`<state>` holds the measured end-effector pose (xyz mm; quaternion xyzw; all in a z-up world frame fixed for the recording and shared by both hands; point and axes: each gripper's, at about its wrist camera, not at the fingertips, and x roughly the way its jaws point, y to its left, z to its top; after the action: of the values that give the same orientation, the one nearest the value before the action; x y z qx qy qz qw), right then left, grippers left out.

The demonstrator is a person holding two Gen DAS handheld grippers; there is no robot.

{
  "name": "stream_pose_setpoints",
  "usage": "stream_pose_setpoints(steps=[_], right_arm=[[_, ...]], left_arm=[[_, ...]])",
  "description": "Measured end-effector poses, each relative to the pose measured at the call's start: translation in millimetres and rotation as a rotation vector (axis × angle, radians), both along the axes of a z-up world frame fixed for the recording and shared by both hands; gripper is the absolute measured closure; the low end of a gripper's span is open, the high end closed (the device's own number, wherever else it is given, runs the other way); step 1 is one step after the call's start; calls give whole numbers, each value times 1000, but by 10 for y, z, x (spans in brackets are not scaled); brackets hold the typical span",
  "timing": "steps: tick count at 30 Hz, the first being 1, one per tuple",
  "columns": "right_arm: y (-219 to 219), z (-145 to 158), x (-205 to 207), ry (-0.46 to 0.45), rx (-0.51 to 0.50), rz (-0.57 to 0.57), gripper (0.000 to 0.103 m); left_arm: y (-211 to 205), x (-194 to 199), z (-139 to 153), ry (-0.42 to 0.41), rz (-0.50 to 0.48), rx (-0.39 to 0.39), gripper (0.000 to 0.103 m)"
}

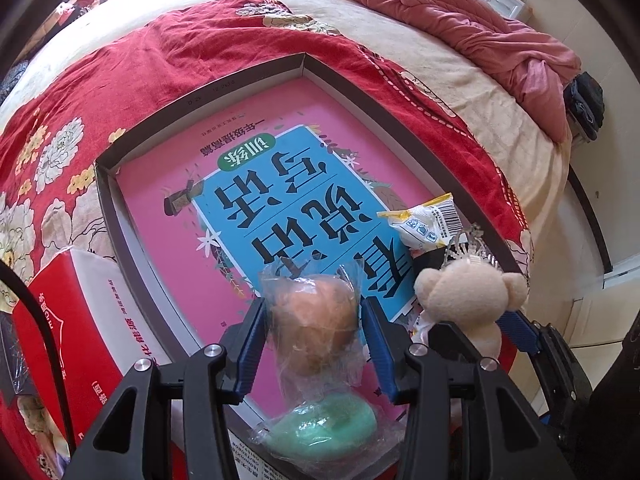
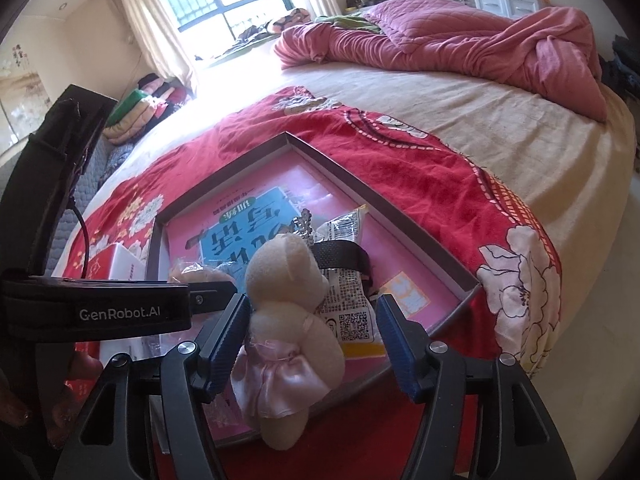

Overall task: Organize soft objects
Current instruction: 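Open the left tool to release the peach-item bag while the right tool releases the teddy bear in the tray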

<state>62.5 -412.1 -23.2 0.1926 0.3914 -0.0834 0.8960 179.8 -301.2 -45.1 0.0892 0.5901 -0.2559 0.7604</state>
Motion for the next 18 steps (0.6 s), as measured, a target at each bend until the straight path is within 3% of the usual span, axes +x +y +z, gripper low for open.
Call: stream_pose_setpoints(steps=[7, 18], right_arm=[[-60, -6, 81, -37, 7, -18, 31], [45, 56, 86, -52, -38, 21, 30]], left_arm=[[56, 28, 45, 36, 14, -56, 54], [196, -27, 263, -8, 29, -85, 44]])
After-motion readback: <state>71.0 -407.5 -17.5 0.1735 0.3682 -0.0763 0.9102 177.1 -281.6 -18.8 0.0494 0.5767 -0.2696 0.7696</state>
